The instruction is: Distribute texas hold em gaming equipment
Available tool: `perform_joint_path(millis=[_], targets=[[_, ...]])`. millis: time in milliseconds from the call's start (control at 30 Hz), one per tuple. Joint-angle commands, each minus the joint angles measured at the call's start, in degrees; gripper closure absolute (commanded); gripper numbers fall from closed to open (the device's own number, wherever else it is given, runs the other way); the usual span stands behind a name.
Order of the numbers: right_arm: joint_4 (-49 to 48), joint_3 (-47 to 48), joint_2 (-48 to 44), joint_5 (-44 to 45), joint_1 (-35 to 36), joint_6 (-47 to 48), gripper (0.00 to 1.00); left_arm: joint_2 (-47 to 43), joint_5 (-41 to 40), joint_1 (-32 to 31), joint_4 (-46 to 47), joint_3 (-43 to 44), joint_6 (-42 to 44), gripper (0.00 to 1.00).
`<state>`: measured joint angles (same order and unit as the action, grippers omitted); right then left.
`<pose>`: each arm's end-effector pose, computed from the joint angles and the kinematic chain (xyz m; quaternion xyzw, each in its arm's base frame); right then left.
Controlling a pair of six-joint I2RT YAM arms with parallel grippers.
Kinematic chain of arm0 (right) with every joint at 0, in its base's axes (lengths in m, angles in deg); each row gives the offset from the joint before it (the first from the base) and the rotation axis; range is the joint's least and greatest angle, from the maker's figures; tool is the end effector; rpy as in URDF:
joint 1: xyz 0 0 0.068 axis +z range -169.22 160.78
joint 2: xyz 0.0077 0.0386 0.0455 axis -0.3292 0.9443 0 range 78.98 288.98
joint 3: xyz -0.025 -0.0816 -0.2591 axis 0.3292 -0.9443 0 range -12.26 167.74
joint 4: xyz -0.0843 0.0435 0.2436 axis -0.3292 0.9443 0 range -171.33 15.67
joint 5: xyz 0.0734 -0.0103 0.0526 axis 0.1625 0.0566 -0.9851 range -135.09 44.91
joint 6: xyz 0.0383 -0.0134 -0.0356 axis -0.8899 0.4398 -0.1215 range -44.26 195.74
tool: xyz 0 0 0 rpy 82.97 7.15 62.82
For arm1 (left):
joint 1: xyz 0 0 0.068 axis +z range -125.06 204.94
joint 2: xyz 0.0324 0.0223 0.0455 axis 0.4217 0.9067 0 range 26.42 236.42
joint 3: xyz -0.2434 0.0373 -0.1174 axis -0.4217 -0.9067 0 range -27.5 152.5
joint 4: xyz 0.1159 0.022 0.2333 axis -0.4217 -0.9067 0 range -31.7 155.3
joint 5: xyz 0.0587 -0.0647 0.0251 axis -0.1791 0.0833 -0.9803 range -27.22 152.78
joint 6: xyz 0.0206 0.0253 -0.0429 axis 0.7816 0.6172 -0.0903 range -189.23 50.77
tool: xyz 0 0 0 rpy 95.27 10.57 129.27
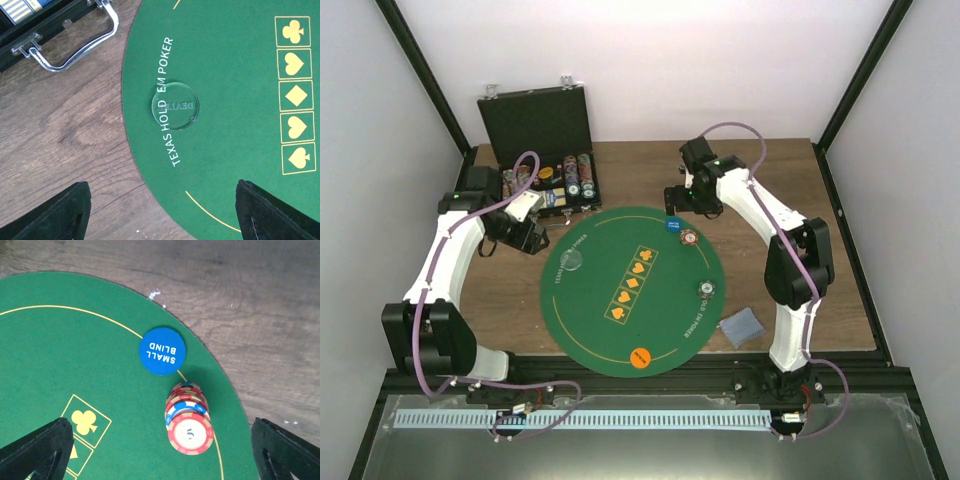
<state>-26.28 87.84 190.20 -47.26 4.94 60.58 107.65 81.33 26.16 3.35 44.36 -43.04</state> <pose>0.3751 0.1697 0.2709 -0.0806 0.9750 0.0869 0.1881 0.2659 -0.0057 0.2917 0.2361 0.9452 -0.1166 0.1932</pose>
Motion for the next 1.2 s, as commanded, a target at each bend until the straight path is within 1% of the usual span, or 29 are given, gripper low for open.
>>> perform_joint_path(millis=[0,67,133,333,500,567,667,833,1033,1167], targets=[[-8.20,-6.22,-2.33,-0.92,0.11,-7.95,0.03,-1.06,1.71,-0.20,-0.18,0.38,0.46,0.19],[-10.29,-8.13,-2.41,-0.23,0.39,-9.87,0.05,-1.15,1.96,-0.20,0.26,0.23,0.44,0.19],[-10.44,-8.92,-1.55,1.13,0.82,-10.56,0.05,-1.01,2.24,-0.21,0.52,0.00,0.41,0.19],[-5.86,-9.70,3.09,9.17,1.12,-11.60,0.02,-0.20,2.93,-0.29,0.51,0.18,0.62,0.19],[-6.57,-12.67,3.57,8.61,1.14,-11.43,0.03,1.45,2.74,-0.33,-0.18,1.46,0.44,0.19],[-8.30,-13.49,4.12,5.78,1.12,-11.22,0.07,1.50,2.72,-0.33,0.02,1.40,0.52,0.19],[-9.65,-13.23,5.44,2.42,1.30,-11.11,0.17,1.65,2.32,-0.32,0.08,1.36,0.70,0.19],[-11.47,-13.78,6.48,0.90,1.54,-11.04,0.22,2.45,2.08,-0.33,0.36,1.40,0.75,0.19],[-11.03,-12.80,8.95,1.65,1.61,-10.53,0.39,2.95,1.52,-0.30,0.34,1.74,0.98,0.19],[-10.23,-11.29,9.76,4.01,1.59,-10.13,0.46,2.89,1.40,-0.28,0.43,1.81,1.11,0.19]])
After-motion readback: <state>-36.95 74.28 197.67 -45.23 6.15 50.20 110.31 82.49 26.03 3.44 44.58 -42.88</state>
